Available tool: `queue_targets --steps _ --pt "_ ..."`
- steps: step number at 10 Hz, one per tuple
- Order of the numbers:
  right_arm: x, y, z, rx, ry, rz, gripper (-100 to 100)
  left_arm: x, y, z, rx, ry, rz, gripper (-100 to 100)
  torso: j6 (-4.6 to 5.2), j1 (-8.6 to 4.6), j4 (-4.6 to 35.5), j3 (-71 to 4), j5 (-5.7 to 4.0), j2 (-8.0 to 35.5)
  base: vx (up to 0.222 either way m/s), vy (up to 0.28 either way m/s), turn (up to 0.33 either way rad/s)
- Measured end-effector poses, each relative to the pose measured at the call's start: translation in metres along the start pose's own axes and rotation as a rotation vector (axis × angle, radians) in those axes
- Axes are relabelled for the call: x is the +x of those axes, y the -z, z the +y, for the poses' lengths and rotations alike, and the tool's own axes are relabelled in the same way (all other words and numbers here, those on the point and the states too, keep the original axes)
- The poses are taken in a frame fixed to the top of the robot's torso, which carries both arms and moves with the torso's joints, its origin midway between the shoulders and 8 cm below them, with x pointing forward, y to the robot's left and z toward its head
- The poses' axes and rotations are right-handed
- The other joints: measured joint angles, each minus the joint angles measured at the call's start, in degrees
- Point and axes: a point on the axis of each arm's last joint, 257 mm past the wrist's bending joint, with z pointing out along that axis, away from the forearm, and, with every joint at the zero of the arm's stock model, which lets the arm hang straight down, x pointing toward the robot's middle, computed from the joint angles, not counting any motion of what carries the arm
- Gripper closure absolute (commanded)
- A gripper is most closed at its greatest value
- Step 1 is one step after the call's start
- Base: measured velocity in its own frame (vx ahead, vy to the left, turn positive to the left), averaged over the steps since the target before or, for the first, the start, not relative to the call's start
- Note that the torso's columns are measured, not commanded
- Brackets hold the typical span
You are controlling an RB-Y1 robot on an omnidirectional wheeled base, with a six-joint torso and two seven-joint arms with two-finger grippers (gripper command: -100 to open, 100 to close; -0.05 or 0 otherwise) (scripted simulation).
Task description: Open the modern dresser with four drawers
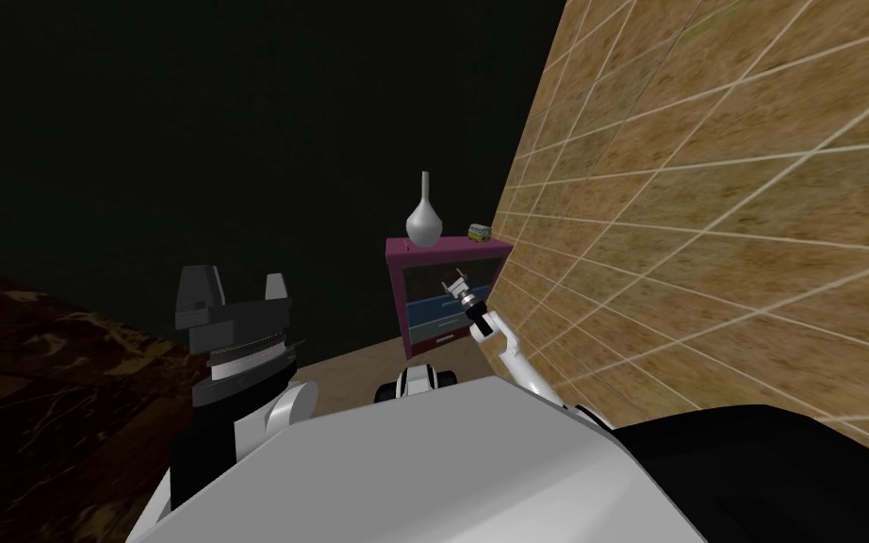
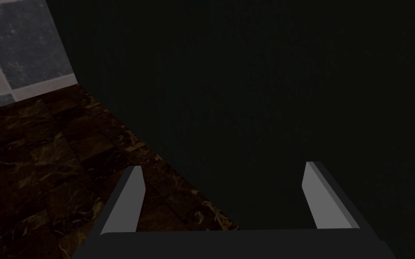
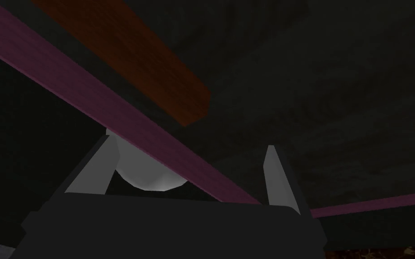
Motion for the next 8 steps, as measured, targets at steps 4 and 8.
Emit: queue_targets --steps 4,8 --pt "0.017 -0.006 0.002 -0.023 0.182 0.041 -100 0.000 0.000 0.000 0.000 0.000 0.000 0 0.00 0.01 0.0 0.0 0.00 0.0 -0.016 0.036 -0.023" --pt "0.031 -0.011 -0.001 -0.042 0.351 0.074 -100 0.000 0.000 0.000 0.000 0.000 0.000 0 0.00 0.01 0.0 0.0 0.00 0.0 -0.019 0.037 -0.026"
